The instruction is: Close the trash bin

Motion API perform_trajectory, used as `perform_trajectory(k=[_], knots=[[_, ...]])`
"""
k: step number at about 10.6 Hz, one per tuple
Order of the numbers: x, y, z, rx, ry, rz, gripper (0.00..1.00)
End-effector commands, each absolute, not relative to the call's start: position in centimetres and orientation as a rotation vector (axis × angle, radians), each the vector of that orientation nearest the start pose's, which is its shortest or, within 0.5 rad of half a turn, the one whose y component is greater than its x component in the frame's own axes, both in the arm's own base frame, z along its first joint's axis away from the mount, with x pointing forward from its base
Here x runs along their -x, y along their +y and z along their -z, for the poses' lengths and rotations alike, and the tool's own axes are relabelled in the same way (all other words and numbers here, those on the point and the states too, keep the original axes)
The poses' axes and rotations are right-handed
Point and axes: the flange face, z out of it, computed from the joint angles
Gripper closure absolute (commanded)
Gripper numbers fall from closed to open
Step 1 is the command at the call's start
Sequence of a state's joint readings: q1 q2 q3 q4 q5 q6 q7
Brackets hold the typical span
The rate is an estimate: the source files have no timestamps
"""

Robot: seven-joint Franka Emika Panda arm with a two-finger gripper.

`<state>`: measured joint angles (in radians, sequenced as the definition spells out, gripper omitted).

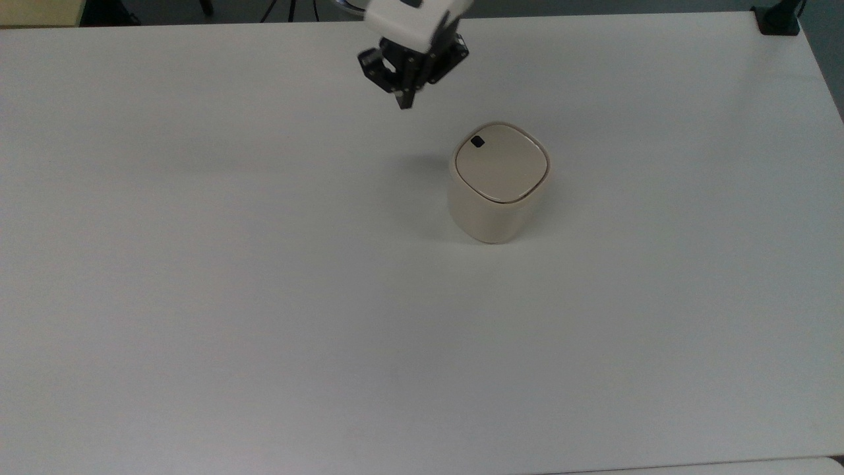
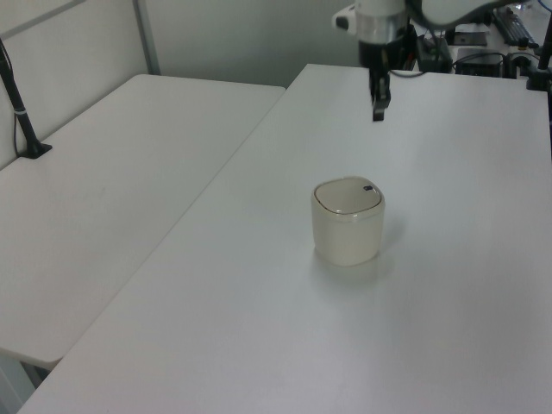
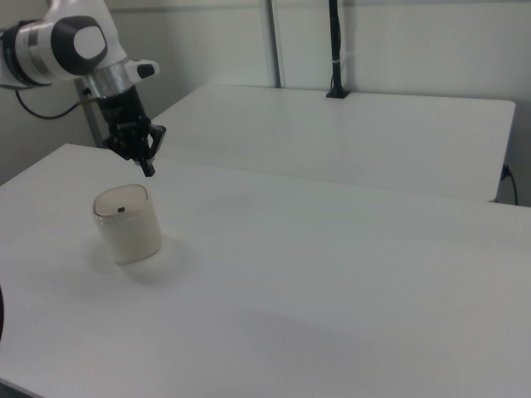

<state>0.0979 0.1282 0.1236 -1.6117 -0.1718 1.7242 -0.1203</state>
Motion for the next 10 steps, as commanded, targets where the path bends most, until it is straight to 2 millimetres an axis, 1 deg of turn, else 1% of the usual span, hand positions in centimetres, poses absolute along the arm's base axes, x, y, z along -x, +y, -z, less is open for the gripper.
perform_trajectory(k=[1, 2, 3, 4, 5, 10], knots=[[-55.6, 4.8, -59.6, 3.288, -0.191, -0.013, 1.00], [-54.6, 2.6, -61.1, 3.263, -0.097, 0.003, 0.99], [-53.9, 0.7, -62.0, 3.195, -0.020, 0.001, 0.85], [-53.5, 0.0, -62.2, 3.169, -0.001, -0.019, 0.35], [-53.6, 0.1, -62.1, 3.179, 0.002, -0.019, 0.00], [-53.6, -0.1, -62.3, 3.182, 0.009, -0.014, 0.00]])
